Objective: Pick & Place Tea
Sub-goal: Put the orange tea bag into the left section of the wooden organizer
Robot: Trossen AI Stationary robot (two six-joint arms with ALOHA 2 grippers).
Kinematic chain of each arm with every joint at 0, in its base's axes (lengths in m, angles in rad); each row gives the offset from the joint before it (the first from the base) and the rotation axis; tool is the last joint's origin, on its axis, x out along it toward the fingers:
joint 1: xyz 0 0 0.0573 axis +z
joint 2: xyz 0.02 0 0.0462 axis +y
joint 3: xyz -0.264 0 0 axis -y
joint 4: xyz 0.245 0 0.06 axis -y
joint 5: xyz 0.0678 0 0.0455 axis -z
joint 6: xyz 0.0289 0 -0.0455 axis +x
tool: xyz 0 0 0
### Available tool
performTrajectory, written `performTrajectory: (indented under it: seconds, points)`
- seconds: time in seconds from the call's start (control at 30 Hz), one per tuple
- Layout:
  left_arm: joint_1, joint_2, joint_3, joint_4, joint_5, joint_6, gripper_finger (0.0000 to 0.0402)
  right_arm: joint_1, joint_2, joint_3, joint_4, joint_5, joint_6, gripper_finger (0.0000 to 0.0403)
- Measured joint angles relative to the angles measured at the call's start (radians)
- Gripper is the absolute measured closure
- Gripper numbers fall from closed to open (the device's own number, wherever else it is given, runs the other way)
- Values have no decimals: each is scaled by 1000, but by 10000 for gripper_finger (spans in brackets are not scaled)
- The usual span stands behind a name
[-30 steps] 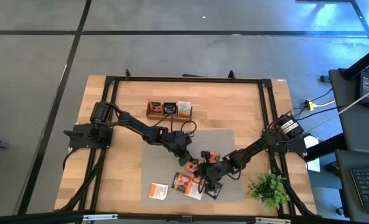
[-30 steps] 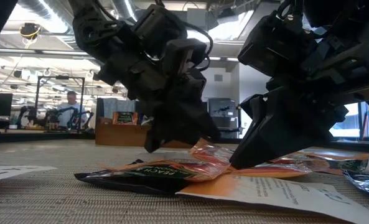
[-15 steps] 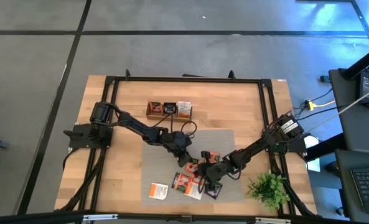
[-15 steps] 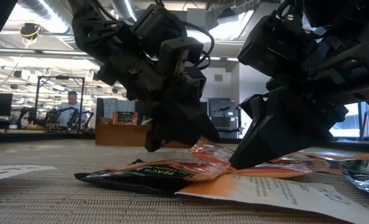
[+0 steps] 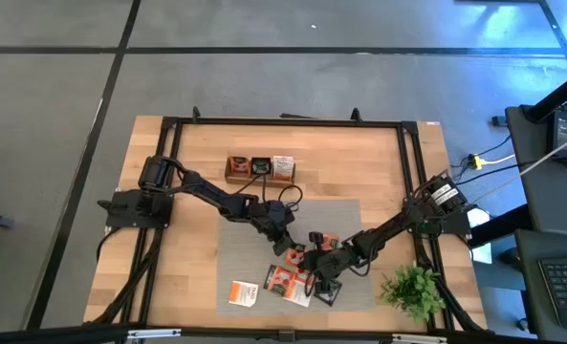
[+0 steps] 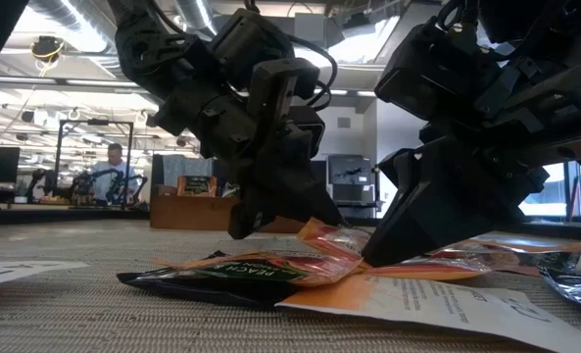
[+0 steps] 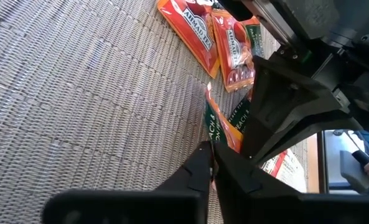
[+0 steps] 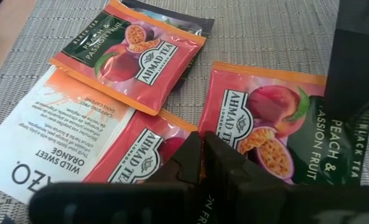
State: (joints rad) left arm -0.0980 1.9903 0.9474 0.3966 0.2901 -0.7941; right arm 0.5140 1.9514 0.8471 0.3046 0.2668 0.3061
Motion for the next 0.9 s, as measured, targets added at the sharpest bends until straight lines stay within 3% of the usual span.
performTrajectory:
  seconds: [0.27,0.47,0.57,0.7,0.9]
  points:
    - [2,2,-1,15,2,22,399,0,-17,-2,9,3,-46,377]
    - [9,-41,-5,-2,23,64,399,6,-128,-5,-33,17,-126,377]
    - [20,-112,-3,-10,46,116,399,12,-168,-4,-79,21,-128,377]
    - [44,-238,-4,-147,33,228,399,13,-189,-3,-71,23,-128,377]
    - [81,-504,-58,-343,-117,429,399,13,-189,-3,-91,65,-129,377]
